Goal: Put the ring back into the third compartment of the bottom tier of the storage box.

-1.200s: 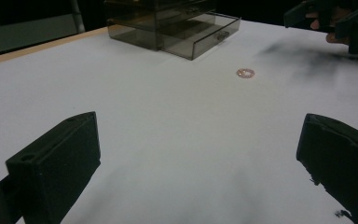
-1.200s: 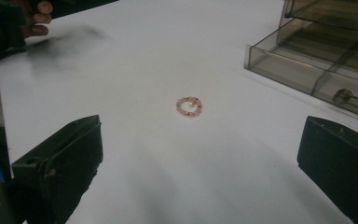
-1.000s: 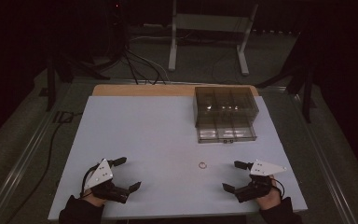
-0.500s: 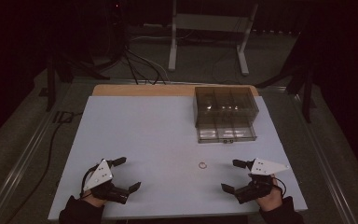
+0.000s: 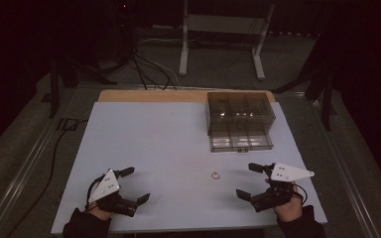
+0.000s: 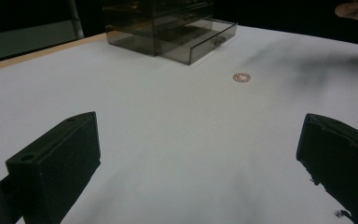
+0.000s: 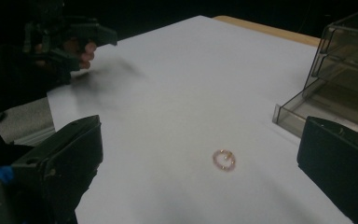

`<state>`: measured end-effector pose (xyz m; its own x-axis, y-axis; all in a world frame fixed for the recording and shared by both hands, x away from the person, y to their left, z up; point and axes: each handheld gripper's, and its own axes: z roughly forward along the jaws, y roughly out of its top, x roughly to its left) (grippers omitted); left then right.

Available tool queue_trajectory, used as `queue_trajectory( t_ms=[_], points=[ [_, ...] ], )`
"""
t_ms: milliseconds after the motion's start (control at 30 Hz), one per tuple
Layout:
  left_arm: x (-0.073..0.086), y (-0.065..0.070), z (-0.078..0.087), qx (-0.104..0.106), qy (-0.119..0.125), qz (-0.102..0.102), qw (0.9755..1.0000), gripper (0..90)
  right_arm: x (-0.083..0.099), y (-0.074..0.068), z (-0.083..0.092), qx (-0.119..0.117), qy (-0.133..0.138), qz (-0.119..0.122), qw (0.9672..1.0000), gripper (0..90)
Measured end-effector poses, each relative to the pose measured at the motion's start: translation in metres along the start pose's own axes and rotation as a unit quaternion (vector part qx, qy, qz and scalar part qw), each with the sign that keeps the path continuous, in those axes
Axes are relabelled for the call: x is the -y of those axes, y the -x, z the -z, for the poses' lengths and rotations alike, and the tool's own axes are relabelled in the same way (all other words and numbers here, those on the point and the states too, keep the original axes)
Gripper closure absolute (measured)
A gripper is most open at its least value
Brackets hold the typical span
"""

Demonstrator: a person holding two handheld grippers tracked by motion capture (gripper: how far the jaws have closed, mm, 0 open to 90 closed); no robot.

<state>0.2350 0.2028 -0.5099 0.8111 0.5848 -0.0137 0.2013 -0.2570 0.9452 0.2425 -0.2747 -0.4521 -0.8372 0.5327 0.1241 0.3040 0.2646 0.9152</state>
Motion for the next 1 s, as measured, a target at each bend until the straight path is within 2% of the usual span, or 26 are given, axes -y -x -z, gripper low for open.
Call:
queue_trajectory(
  t_ms=[400, 1000],
  points=[
    [0.000, 0.000, 0.000, 0.003, 0.000, 0.002, 1.0000, 0.6, -0.019, 0.002, -0.005, 0.006, 0.014, 0.010, 0.9998, 0.0],
    [0.000, 0.000, 0.000, 0.006, -0.002, 0.001, 1.0000, 0.6, -0.021, 0.022, -0.027, 0.012, 0.002, -0.005, 0.9999, 0.0]
  ],
)
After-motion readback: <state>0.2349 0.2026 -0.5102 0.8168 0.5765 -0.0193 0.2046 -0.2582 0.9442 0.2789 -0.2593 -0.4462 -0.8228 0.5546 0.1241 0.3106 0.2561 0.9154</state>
